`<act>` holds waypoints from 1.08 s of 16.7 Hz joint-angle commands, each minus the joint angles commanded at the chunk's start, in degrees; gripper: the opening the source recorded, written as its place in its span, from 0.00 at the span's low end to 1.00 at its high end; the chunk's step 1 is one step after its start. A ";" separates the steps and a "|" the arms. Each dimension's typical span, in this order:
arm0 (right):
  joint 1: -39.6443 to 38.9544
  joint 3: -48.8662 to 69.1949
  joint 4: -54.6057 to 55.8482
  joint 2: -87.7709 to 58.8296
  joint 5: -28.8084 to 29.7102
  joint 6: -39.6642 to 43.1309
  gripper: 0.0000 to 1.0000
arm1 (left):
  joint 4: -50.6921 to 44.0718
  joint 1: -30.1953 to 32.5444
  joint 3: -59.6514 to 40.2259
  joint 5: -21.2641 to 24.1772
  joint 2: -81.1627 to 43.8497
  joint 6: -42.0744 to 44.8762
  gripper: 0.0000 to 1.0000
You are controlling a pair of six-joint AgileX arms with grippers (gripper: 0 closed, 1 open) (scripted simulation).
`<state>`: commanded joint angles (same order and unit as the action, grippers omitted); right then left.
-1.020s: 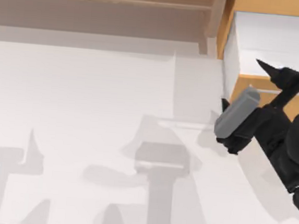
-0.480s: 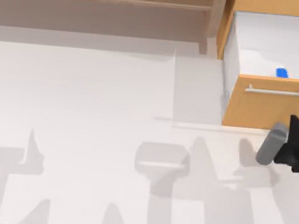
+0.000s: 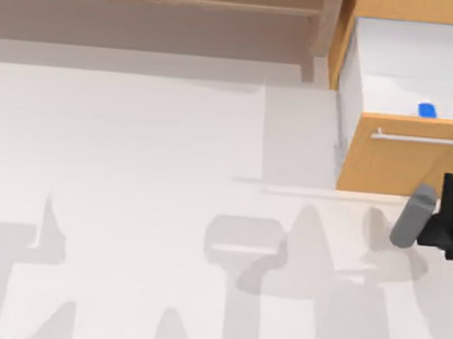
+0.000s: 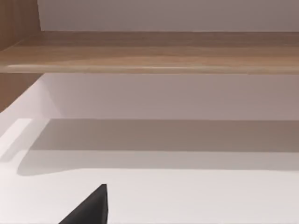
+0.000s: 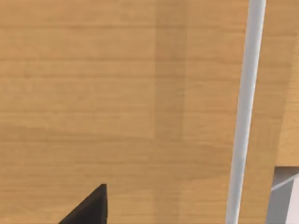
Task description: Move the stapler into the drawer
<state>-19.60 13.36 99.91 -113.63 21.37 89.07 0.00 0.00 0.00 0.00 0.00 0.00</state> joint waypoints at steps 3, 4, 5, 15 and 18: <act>1.37 3.07 -2.53 -0.44 -1.26 0.06 1.00 | 0.00 0.00 0.00 0.00 0.00 0.00 1.00; 1.74 3.91 -3.26 -0.56 -1.64 0.06 1.00 | 0.00 0.00 0.00 0.00 0.00 0.00 1.00; 1.93 4.33 -3.63 -0.61 -1.84 0.05 1.00 | 0.00 0.00 0.00 0.00 0.00 0.00 1.00; 1.94 4.36 -3.65 -0.61 -1.86 0.05 0.47 | 0.00 0.00 0.00 0.00 0.00 0.00 1.00; 1.94 4.36 -3.65 -0.61 -1.86 0.05 0.25 | 0.00 0.00 0.00 0.00 0.00 0.00 1.00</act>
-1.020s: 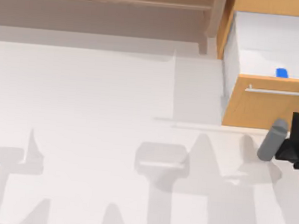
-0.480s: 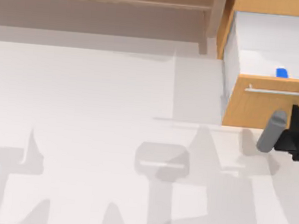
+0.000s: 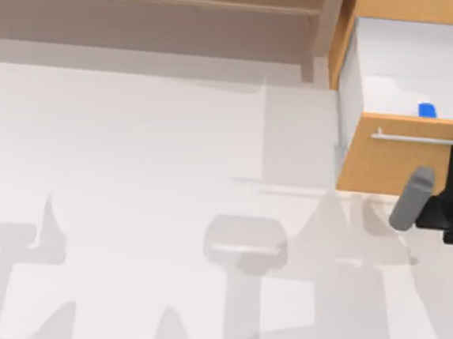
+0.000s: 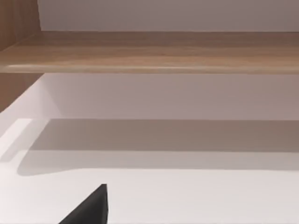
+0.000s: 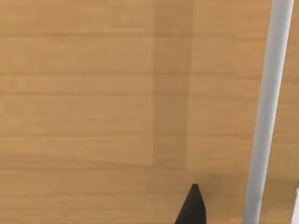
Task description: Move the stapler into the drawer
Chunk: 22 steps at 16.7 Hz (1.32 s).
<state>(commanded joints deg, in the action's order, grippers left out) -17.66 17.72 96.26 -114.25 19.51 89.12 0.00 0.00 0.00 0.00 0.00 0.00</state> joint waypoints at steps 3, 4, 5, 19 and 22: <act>0.00 0.00 0.00 0.00 0.00 0.00 0.02 | 0.00 0.00 0.00 0.00 0.00 0.00 1.00; 0.00 0.00 0.00 0.00 0.00 0.00 0.00 | 0.00 0.00 0.00 0.00 0.00 0.00 1.00; 0.00 0.00 0.00 0.00 0.00 0.00 0.00 | 0.00 0.00 0.00 0.00 0.00 0.00 1.00; 2.47 8.55 -5.97 -2.70 -2.21 -0.18 0.00 | 0.00 0.00 0.00 0.00 0.00 0.00 1.00; 3.63 12.98 -9.11 -4.15 -3.58 -0.13 0.00 | 0.00 0.00 0.00 0.00 0.00 0.00 1.00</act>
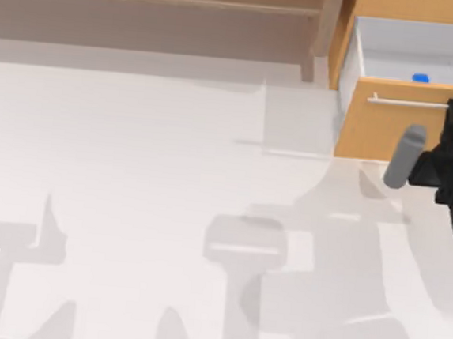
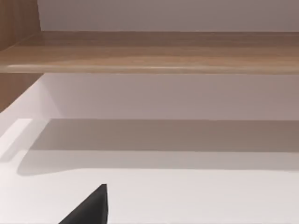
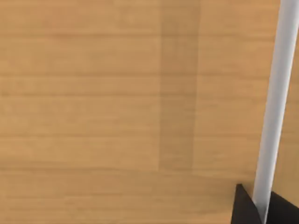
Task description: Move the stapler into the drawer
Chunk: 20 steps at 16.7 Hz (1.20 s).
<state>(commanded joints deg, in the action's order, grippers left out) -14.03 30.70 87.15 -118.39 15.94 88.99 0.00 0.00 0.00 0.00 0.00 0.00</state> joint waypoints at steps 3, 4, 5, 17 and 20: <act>0.32 1.20 -0.83 -0.38 -0.36 0.03 0.00 | 0.00 0.00 0.00 0.00 0.00 0.00 1.00; 0.32 1.20 -0.83 -0.38 -0.36 0.03 0.00 | 0.00 0.00 0.00 0.00 0.00 0.00 1.00; 0.20 0.90 -0.82 -0.22 -0.21 -0.13 0.00 | 0.00 0.00 0.00 0.00 0.00 0.00 1.00; 2.90 16.10 -9.89 -6.29 -2.82 -0.05 0.00 | 0.00 0.00 0.00 0.00 0.00 0.00 1.00; 2.91 16.16 -9.93 -6.31 -2.83 -0.04 0.00 | 0.00 0.00 0.00 0.00 0.00 0.00 1.00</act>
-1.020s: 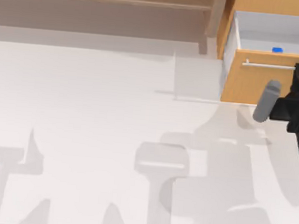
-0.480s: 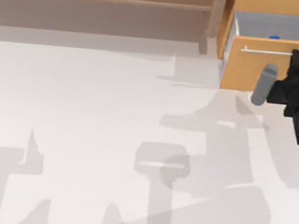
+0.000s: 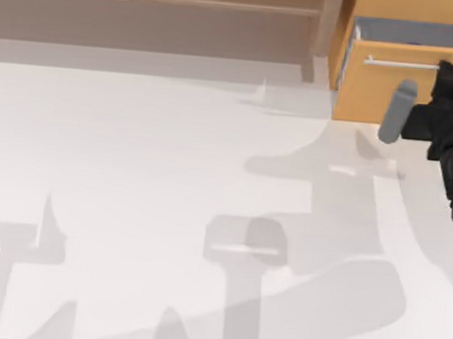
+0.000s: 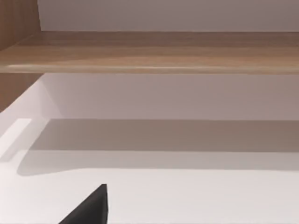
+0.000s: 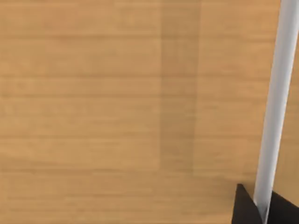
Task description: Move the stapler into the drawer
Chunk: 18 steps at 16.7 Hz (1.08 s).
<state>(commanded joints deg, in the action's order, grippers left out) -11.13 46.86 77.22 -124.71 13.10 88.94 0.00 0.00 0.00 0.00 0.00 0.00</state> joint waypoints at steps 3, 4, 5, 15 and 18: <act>0.07 0.60 -0.36 -0.16 0.12 -0.15 0.00 | 0.00 0.00 0.00 0.00 0.00 0.00 1.00; 0.26 1.75 -0.93 -0.65 0.06 -0.15 0.00 | 0.00 0.00 0.00 0.00 0.00 0.00 1.00; 0.48 3.26 -1.73 -1.33 -0.06 -0.15 0.00 | 0.00 0.00 0.00 0.00 0.00 0.00 1.00; 1.85 16.38 -9.27 -7.16 -1.74 -0.05 0.00 | 0.00 0.00 0.00 0.00 0.00 0.00 1.00; 1.85 16.38 -9.27 -7.16 -1.74 -0.05 0.08 | 0.00 0.00 0.00 0.00 0.00 0.00 1.00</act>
<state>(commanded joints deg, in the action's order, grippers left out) -9.27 63.24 67.95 -131.86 11.36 88.89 0.00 0.00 0.00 0.00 0.00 0.00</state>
